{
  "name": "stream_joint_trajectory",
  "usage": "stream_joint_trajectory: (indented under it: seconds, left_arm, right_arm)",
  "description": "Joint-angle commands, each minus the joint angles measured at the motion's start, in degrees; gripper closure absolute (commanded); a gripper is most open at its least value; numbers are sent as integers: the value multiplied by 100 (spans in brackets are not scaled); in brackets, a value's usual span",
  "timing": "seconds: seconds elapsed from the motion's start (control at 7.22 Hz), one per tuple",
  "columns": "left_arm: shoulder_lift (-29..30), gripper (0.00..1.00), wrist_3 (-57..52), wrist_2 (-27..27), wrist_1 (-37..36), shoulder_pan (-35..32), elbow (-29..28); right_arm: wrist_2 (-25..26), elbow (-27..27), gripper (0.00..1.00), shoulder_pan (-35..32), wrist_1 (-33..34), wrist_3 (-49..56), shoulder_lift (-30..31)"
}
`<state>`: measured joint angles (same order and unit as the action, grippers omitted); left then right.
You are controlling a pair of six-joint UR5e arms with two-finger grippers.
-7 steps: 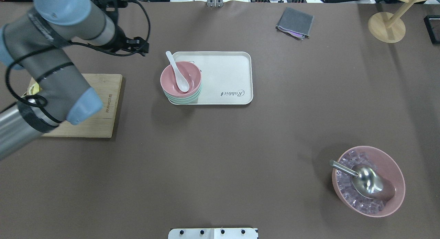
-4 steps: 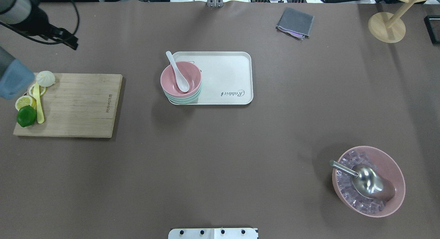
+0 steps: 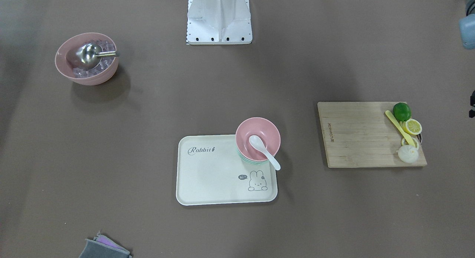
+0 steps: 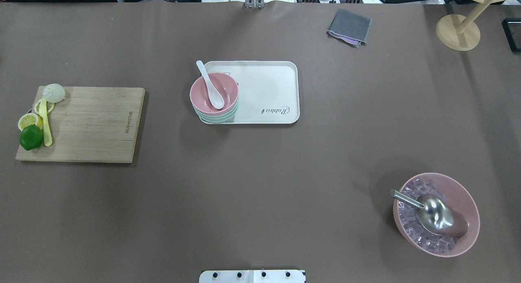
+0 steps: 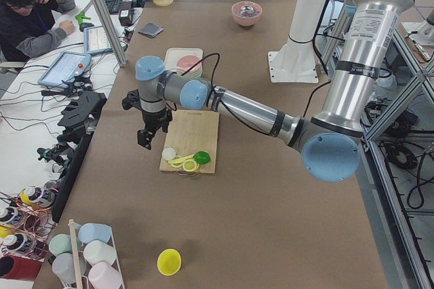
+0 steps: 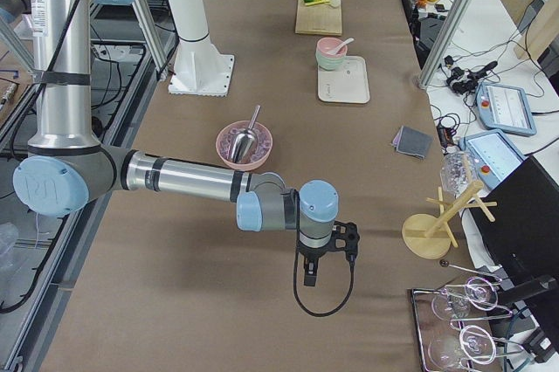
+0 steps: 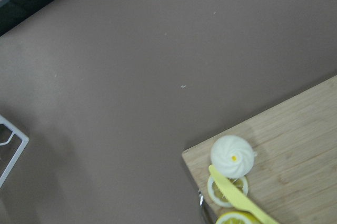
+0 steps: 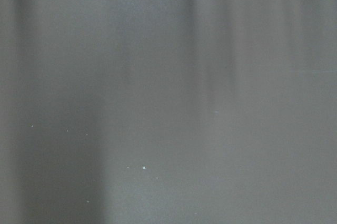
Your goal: Stack pink bowl on green and place spoon
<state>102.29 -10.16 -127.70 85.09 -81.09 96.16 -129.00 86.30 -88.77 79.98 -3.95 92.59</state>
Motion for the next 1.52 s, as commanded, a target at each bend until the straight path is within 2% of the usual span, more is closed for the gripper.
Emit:
stream_joint_trajectory:
  seconds: [0.0,0.28,0.55,0.97,1.25,1.39]
  left_arm:
    - [-332,1,-109,-228,-72,-109,-228]
    - [-315,1,-117,-962,-151,-214,-465]
    - [-621,1,-669,-1002,-168,-223,-580]
    - [-807,1,-610,-941,-159,-293,-599]
    - [-869,1,-679,-906,-133,-1107,-634]
    - [-895,1,-680,-749,-133,-1285,-573]
  right_arm:
    - [-72,45,0,-79,53,271,13]
    - [-212,193,0,-167,306,456,39]
    - [-196,300,0,-167,413,448,92]
    - [-205,274,0,-167,387,439,110]
    - [-205,256,0,-167,360,447,119]
    - [-205,247,0,-167,360,448,119]
